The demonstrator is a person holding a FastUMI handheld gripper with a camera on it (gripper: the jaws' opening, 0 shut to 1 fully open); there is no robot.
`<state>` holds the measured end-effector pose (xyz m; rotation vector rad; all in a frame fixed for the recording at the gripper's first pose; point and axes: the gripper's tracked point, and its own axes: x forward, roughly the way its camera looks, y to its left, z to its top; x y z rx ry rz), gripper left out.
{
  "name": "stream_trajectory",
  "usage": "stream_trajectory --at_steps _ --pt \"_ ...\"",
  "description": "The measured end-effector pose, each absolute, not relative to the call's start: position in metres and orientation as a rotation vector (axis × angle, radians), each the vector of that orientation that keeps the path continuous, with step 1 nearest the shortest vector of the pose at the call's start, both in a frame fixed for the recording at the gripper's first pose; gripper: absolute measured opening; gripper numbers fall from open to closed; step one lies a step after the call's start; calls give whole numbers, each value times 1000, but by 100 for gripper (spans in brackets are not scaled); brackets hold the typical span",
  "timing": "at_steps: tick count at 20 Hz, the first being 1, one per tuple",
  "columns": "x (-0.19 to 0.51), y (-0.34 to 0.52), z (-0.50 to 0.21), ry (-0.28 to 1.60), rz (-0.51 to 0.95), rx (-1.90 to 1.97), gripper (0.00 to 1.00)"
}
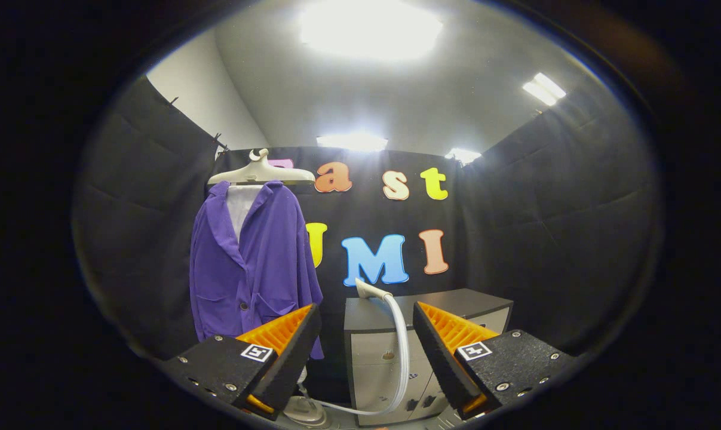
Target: Iron the clothes twice with a garment steamer, once on the left side and once on the right side.
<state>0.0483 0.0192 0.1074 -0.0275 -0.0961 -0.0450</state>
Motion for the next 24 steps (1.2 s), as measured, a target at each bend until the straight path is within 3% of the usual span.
stream_trajectory --at_steps 14,24 --pt "219 -37 160 -55 48 0 96" --pt "371 -64 144 60 67 7 96"
